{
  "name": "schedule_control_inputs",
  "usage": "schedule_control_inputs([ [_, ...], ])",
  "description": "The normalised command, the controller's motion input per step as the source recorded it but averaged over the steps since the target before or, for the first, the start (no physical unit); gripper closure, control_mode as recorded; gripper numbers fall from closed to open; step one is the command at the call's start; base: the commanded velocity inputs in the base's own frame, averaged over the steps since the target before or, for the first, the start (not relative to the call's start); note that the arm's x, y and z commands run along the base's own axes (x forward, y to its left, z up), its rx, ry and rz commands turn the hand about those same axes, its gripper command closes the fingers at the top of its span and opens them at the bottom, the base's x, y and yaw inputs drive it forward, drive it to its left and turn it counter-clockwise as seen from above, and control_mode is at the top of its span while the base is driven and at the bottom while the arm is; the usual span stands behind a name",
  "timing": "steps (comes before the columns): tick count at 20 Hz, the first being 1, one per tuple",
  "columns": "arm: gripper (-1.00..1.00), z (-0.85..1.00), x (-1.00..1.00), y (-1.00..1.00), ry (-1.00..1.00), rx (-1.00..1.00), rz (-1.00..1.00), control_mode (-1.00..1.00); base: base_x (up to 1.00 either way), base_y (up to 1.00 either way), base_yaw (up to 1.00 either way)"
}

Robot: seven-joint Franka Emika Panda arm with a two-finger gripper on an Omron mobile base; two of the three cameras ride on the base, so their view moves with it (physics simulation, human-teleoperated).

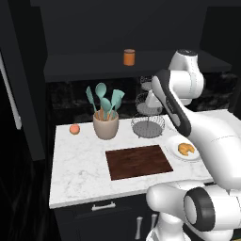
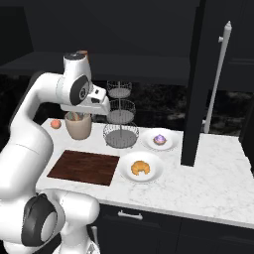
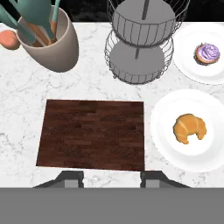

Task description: From the different types of pastries on the counter, select a croissant and place it on the cutting board. Then retrieve a jar of jam from the cabinet and place it alongside the croissant on the cutting board.

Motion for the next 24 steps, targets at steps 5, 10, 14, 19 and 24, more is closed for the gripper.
schedule_control_inputs([
  [5, -1.0, 0.0, -0.11, -0.02, -0.09, 0.0, 0.0, -1.0, 0.0, 0.0, 0.0],
  [10, -1.0, -0.02, -0.39, -0.13, -0.08, 0.0, -0.01, -1.0, 0.0, 0.0, 0.0],
  [14, -1.0, -0.07, -0.24, -0.18, -0.02, 0.04, -0.01, -1.0, 0.0, 0.0, 0.0],
  [19, -1.0, 0.0, -0.09, -0.22, 0.0, 0.08, 0.0, -1.0, 0.0, 0.0, 0.0],
  [24, -1.0, -0.02, -0.02, -0.02, 0.12, -0.03, -0.06, -1.0, 0.0, 0.0, 0.0],
])
